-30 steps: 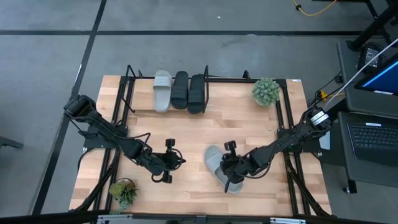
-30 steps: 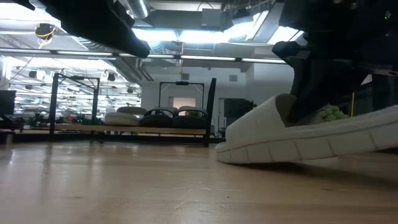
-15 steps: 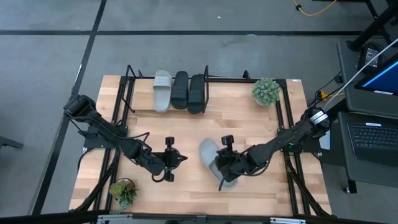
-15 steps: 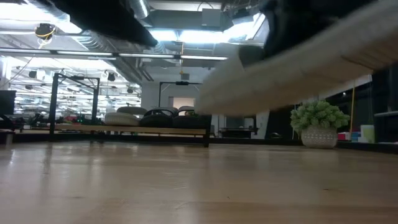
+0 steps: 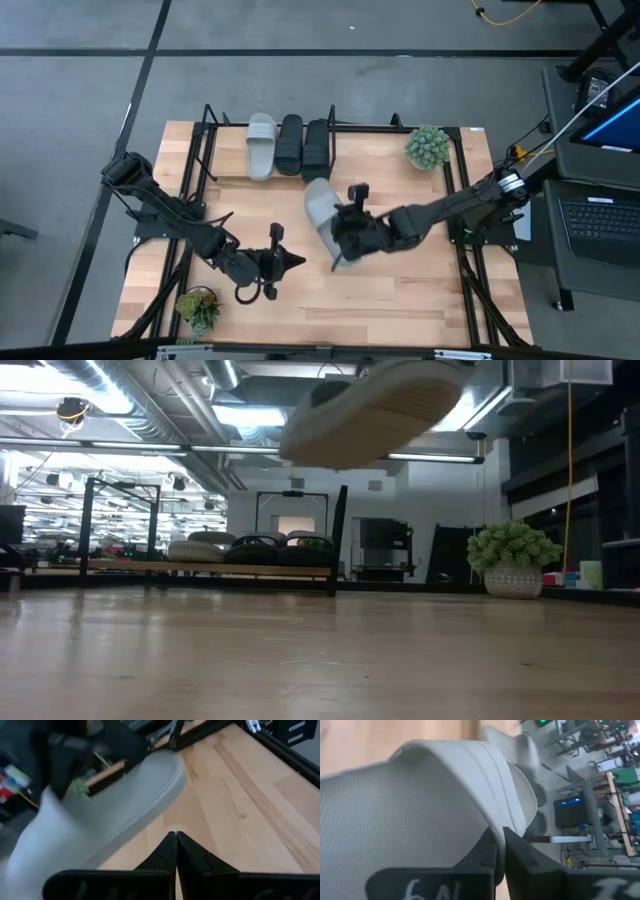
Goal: Pick and place slides into the shelf
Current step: Put the gray slides on the shelf
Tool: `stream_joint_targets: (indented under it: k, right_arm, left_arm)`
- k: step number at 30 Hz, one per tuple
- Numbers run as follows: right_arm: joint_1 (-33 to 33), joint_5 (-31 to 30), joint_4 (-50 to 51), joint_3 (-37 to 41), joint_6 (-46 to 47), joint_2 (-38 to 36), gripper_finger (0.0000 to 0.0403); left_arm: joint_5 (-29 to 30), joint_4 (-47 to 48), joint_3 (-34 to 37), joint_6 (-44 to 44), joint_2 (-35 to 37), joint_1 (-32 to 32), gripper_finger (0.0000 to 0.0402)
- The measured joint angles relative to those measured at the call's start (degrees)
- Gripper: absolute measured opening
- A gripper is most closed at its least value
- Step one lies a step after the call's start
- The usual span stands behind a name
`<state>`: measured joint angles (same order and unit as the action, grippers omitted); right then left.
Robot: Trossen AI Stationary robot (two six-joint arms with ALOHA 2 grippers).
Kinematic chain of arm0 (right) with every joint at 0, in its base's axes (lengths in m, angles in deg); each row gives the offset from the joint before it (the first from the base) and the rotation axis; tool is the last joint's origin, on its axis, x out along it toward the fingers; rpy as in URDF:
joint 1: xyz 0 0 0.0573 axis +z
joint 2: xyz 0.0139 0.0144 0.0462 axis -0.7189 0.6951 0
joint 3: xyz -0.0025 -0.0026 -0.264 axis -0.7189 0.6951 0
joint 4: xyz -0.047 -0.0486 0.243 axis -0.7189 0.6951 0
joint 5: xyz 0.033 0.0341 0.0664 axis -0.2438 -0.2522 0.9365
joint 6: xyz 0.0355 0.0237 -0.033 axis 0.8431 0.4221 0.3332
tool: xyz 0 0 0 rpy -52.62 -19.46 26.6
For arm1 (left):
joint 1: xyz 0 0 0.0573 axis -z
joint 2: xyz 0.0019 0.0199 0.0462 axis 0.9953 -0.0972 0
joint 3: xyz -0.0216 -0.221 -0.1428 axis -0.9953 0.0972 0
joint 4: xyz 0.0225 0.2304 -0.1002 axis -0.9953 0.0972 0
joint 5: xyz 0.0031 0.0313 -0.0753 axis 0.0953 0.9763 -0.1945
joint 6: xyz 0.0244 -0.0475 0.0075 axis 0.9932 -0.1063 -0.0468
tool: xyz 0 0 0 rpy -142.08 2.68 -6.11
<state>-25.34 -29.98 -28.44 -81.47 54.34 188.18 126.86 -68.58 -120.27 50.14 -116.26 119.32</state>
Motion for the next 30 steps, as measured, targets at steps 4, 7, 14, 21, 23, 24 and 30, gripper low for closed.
stream_joint_targets:
  k: [4,7,14,21,23,24,30]
  right_arm:
    - [-3.33,0.05,-0.32,-3.59,-3.06,0.0,0.0015]
    - [-5.49,0.03,-1.16,-5.58,-4.63,-0.02,0.0015]
    - [-9.86,0.19,-1.51,-7.44,-5.69,-0.02,0.0015]
    - [-11.38,1.98,-6.85,-7.46,-7.22,-0.02,0.0015]
    - [-11.73,1.9,-9.01,-7.46,-8.04,-0.02,0.0015]
    - [-11.96,1.89,-10.06,-7.46,-8.64,-0.02,0.0015]
    - [-13.63,1.97,-11.96,-7.49,-9.26,-0.02,0.0015]
  left_arm:
    - [0.09,0.07,-2.47,6.64,0.0,0.22,0.0]
    - [1.89,0.47,-3.81,8.8,0.0,0.05,0.0]
    - [13.43,1.19,-4.14,12.3,0.0,-0.5,0.0]
    - [13.84,0.95,-4.14,12.31,0.0,-1.06,0.0]
    - [14.41,0.79,-4.14,11.97,0.0,-1.5,0.0]
    - [15.08,0.73,-4.14,11.95,0.0,-1.8,0.0]
    - [14.82,1.58,-7.47,12.36,0.0,-3.27,0.0]
